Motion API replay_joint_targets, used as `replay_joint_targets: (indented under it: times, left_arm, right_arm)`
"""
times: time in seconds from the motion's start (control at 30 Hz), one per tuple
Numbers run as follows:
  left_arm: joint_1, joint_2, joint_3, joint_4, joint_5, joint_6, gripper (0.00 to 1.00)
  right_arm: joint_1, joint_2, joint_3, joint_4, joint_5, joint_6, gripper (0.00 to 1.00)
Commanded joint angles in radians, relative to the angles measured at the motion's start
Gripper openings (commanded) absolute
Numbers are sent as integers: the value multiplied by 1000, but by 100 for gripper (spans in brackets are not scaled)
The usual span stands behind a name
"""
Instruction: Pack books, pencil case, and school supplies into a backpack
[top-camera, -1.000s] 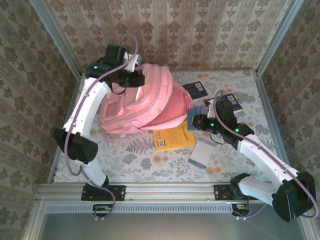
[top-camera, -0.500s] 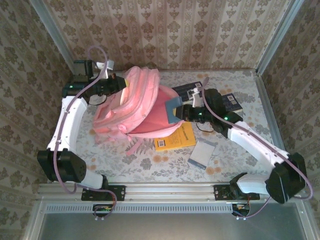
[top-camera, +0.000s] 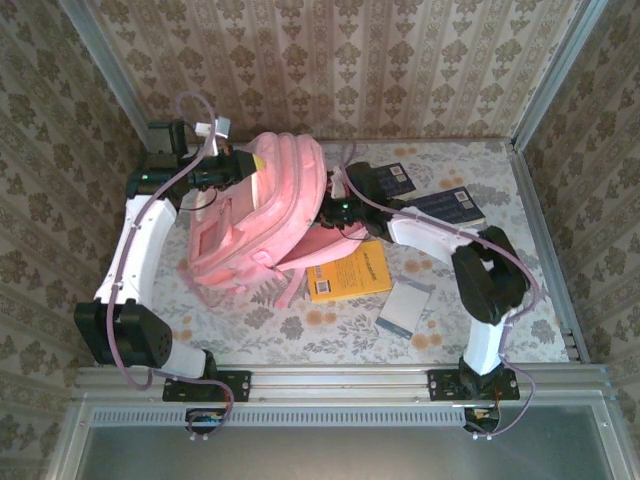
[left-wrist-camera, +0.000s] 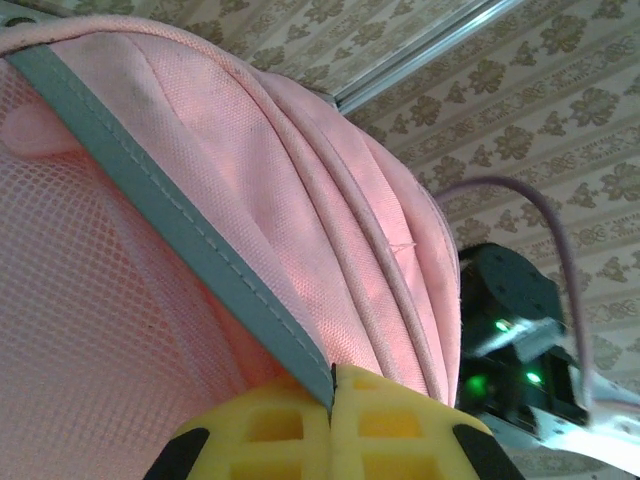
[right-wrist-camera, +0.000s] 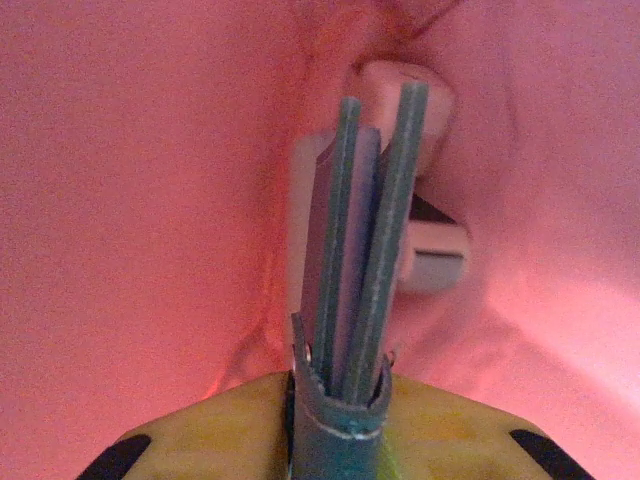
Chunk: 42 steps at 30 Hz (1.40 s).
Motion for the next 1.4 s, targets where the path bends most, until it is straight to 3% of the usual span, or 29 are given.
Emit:
replay_joint_targets:
  times: [0.0,0.1,0.23,0.3,0.43,0.5,0.6,0.67,0.73,0.97,1.37]
  left_arm:
    - [-9,-81,24,160,113,10,0]
    - [-9,-59,41,174,117,4,0]
    - [-13,8,112,167,124,-13,0]
    - [-29,42,154,158,125,-17,0]
    - [-88,92,215,135,107,2,0]
    - [-112,113,237,113,104,16,0]
    - [-116,112,235,90,92,34,0]
    - [-95,95,213,81,84,45,0]
    - [-63,74,180,82,83,40,0]
    - [17,21,72,152,53,-26,0]
    - [50,-16,7,179,40,-41,0]
  right_arm:
    - [0,103,63,209,-153,96,26]
    - [28,177,94,326,-226,167,26]
    - [100,204,136,308,-215,160,29]
    - [137,215,178,221,-175,123,32]
    - [202,254,313,-124,-1,-37,37]
    - [222,278,343,-192,80,-60,41]
    - [234,295,347,-202,157,-15,55]
    - [237,288,349,-223,191,-21,75]
    - [236,262,338,-235,213,-47,84]
    - [216,175,295,-213,197,-89,99]
    - [131,-5,88,-91,176,-75,100]
